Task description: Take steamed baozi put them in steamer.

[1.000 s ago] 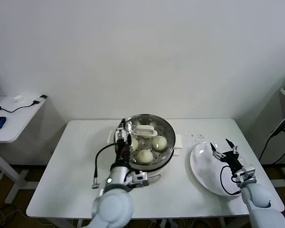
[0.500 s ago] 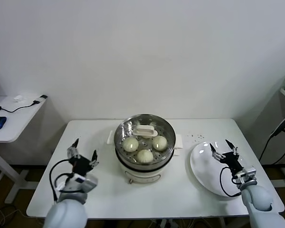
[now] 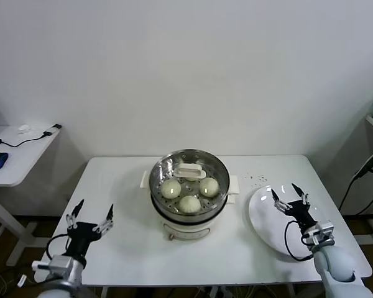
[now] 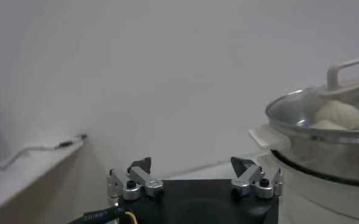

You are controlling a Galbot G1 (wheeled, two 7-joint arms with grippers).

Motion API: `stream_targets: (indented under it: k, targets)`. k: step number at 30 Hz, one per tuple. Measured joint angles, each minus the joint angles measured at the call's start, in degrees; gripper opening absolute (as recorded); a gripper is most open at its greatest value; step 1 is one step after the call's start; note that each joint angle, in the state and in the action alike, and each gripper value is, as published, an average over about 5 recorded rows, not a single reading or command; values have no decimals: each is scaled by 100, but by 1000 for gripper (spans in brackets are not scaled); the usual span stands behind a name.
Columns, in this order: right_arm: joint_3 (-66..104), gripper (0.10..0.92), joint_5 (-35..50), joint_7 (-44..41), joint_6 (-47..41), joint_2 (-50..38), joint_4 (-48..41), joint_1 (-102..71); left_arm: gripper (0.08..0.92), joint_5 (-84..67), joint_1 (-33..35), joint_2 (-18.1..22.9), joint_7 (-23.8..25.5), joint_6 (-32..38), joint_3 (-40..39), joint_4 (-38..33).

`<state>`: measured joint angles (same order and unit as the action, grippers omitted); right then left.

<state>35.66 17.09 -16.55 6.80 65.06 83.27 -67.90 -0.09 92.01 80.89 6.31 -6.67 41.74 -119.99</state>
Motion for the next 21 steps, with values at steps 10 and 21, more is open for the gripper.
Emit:
stream_targets:
  k: [10, 21]
  targets:
    - [32, 823, 66, 7, 69, -4, 214, -191, 823, -799, 377, 298, 375, 798, 350, 299]
    - [80, 823, 102, 82, 104, 48, 532, -364, 823, -876, 592, 391, 580, 1102, 408, 252]
